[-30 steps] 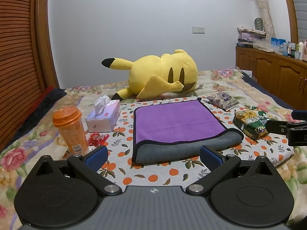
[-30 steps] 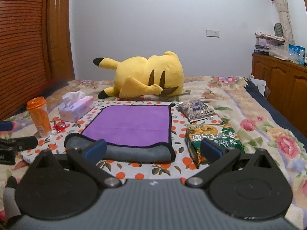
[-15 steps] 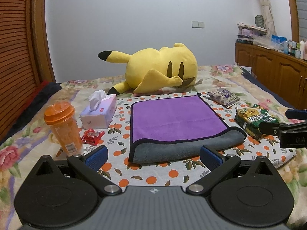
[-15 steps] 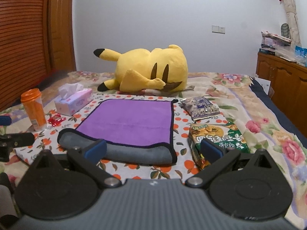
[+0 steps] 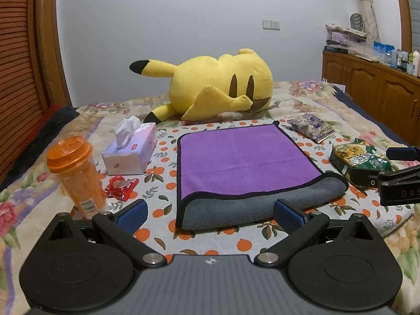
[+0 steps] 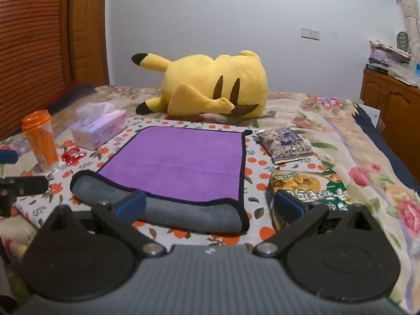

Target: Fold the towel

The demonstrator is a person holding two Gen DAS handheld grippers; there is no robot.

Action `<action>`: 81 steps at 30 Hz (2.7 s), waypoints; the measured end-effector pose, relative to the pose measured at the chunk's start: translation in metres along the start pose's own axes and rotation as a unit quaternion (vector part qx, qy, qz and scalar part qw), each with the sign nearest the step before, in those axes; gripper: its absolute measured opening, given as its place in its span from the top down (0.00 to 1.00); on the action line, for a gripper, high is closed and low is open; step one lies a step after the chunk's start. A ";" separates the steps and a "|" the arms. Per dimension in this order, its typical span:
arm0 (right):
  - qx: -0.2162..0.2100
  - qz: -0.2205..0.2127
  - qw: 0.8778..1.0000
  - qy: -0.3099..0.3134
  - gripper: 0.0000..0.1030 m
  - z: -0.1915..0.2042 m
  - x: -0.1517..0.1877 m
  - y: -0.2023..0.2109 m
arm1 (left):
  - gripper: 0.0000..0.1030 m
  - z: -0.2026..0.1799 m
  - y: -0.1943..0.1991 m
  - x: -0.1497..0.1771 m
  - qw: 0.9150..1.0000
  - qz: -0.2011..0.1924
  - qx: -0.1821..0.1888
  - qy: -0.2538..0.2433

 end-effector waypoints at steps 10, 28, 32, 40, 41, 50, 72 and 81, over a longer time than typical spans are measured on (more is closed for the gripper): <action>-0.012 0.018 1.000 -0.001 0.00 0.000 0.005 -0.024 | 0.00 0.013 -0.032 0.011 1.000 0.025 -0.002 0.004; -0.012 0.054 0.998 0.000 0.02 -0.014 0.020 -0.063 | 0.21 0.038 -0.077 0.017 0.998 0.050 0.004 0.034; -0.016 0.073 0.997 -0.001 0.14 -0.016 0.027 -0.071 | 0.29 0.038 -0.087 0.022 0.997 0.060 0.013 0.035; -0.025 0.109 0.994 -0.013 0.17 -0.019 0.045 -0.081 | 0.41 0.041 -0.105 0.035 0.995 0.089 0.016 0.036; -0.026 0.113 0.993 -0.016 0.18 -0.020 0.046 -0.082 | 0.41 0.042 -0.107 0.037 0.995 0.092 0.017 0.038; -0.034 0.140 0.989 -0.038 0.25 -0.026 0.057 -0.090 | 0.51 0.046 -0.114 0.049 0.991 0.119 0.020 0.059; -0.055 0.144 0.988 -0.030 0.93 -0.026 0.056 -0.089 | 0.93 0.035 -0.110 0.050 0.990 0.125 0.047 0.054; -0.057 0.122 0.990 -0.028 0.96 -0.028 0.046 -0.087 | 0.93 0.033 -0.103 0.035 0.992 0.100 0.053 0.054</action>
Point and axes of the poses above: each gripper's, at about its wrist camera, not at the fingertips, and y roughly against the way its jaws point, z to its left, x to its underside, the point moved 9 cm from there along -y, roughly the way its jaws point, and after that the axes turned 14 degrees about -z, right-handed, at the moved point
